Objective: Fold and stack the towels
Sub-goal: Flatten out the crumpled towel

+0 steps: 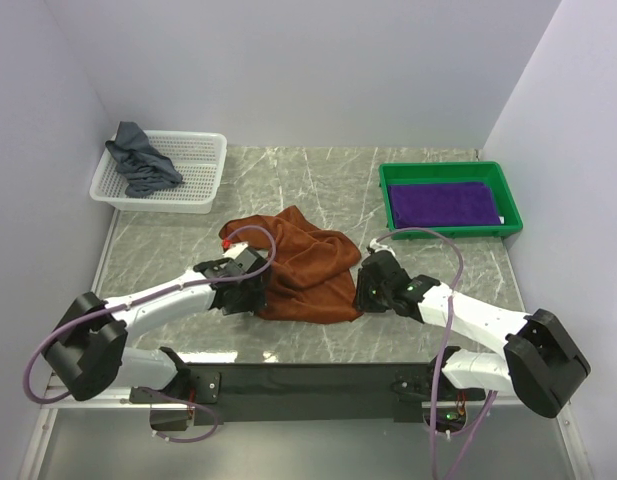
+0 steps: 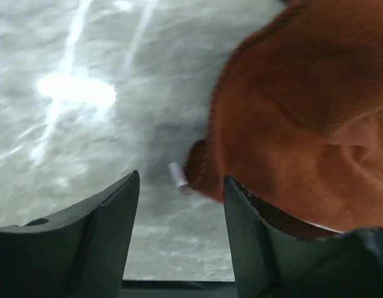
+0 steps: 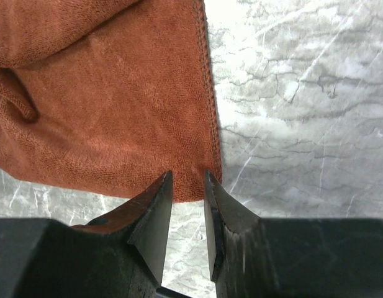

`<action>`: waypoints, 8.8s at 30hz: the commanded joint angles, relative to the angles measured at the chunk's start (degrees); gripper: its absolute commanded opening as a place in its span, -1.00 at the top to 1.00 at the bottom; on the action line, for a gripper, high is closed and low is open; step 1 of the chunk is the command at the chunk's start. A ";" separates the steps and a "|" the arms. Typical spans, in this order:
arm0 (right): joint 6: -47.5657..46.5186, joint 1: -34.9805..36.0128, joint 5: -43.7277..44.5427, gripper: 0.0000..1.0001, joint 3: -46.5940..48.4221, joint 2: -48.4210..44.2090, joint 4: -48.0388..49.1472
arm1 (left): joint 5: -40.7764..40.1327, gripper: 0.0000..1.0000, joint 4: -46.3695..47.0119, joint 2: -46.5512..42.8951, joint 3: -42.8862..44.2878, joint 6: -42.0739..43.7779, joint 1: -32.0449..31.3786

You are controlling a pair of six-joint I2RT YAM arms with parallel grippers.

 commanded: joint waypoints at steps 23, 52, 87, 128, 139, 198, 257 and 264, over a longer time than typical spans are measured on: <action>5.00 0.13 0.85 0.80 -0.41 4.37 -0.65 | 6.28 0.99 9.63 3.64 -1.90 3.57 0.95; -10.04 -2.59 9.64 0.56 37.13 27.92 -18.35 | 4.96 0.49 -0.23 20.25 23.59 8.58 5.43; -3.88 -11.47 -13.38 0.20 -6.73 3.40 17.26 | 15.68 -0.58 32.91 -17.29 -20.60 3.49 11.41; -0.28 -11.74 -25.33 1.00 30.28 1.46 -4.11 | 27.37 -0.24 43.19 -19.05 -24.47 -1.35 10.27; -0.37 -11.73 -24.02 1.00 30.80 4.54 -3.31 | 25.18 -0.25 42.14 -10.17 -19.82 -4.77 2.37; -4.59 -18.41 -18.92 1.00 19.29 16.76 4.69 | 32.82 -0.19 43.11 16.11 5.94 5.42 20.28; -9.33 -15.78 -10.04 -0.11 13.75 -12.46 -16.51 | 23.78 -0.58 8.04 -12.99 -1.81 -0.65 11.58; -14.86 -15.60 -8.12 -0.04 24.63 6.63 -6.93 | 15.68 -0.44 9.18 6.14 12.85 4.18 13.16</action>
